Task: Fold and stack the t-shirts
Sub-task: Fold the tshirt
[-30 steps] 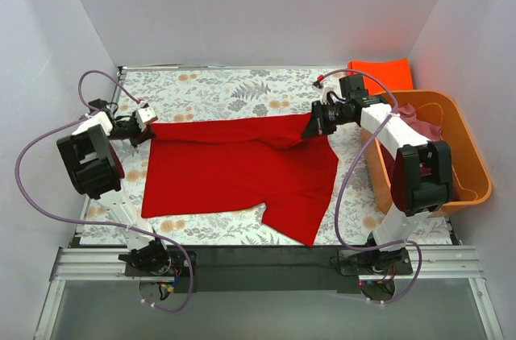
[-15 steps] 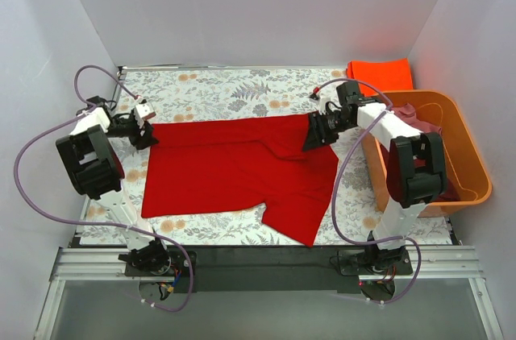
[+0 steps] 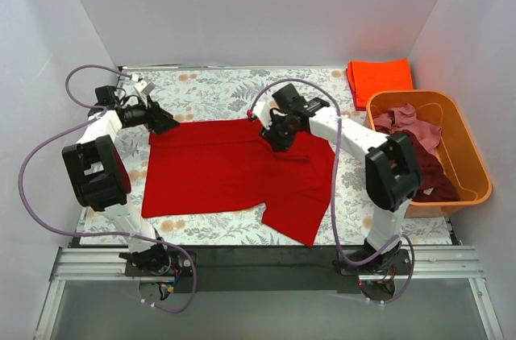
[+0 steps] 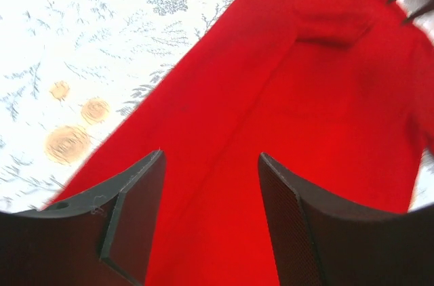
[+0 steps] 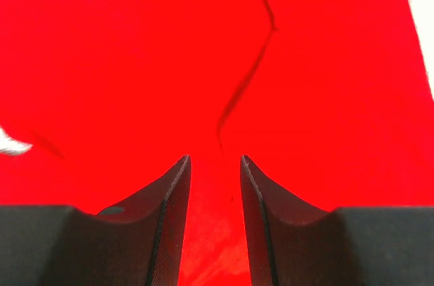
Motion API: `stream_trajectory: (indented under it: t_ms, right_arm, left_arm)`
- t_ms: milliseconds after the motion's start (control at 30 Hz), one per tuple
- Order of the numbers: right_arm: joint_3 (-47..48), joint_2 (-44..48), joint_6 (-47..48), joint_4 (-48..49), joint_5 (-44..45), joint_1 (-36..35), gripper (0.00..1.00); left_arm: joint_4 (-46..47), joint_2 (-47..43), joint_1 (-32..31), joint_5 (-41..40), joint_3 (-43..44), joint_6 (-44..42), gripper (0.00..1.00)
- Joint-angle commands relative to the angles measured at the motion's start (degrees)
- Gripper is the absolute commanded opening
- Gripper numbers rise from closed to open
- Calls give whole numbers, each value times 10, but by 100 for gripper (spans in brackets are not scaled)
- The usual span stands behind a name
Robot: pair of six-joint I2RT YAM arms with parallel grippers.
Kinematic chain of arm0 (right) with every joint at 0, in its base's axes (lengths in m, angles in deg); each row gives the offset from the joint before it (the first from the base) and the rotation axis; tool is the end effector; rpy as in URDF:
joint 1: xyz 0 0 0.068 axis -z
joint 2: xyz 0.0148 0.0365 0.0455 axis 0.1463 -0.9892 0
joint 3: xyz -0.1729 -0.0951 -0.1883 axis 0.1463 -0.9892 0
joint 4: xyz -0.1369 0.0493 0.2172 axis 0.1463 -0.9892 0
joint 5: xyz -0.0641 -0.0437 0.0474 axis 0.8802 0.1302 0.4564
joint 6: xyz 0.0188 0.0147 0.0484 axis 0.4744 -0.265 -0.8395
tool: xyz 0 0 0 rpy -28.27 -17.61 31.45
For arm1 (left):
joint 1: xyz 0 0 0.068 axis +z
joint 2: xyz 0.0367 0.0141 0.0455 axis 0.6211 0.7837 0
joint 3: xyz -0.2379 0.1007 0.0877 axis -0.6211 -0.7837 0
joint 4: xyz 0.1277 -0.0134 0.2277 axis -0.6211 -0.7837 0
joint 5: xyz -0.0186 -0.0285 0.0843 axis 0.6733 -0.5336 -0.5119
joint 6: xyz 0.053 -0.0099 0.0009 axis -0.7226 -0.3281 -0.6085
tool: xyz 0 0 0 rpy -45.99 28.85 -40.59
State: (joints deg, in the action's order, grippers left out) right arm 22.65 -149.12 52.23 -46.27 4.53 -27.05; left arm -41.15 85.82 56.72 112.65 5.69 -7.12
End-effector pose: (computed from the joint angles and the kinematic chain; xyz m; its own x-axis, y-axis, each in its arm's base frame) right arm 0.3157 0.2362 0.2545 -0.2596 -0.7593 -0.5968 -0.9191 0.3839 -0.0886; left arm 0.3647 0.0860 0.2231 -0.8138 -0.2389 -0.5298 0.3561 0.5156 -0.7793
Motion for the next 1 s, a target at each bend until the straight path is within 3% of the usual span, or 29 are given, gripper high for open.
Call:
stream_trajectory:
  t_ms: [0,333,733,967]
  right_arm:
    - [29,-59,43,-4,91,-9,42]
    - [74,-133,16,-6,100,-13,45]
    - [97,-118,-19,-32,47,-13,46]
    - [108,-154,-26,-39,50,-18,45]
  left_arm:
    - [125,-58,5,14,-36,161,57]
    - [134,-84,4,-9,-49,153,58]
    - [134,-86,4,-11,-56,140,58]
    - [134,-84,4,-6,-54,139,59]
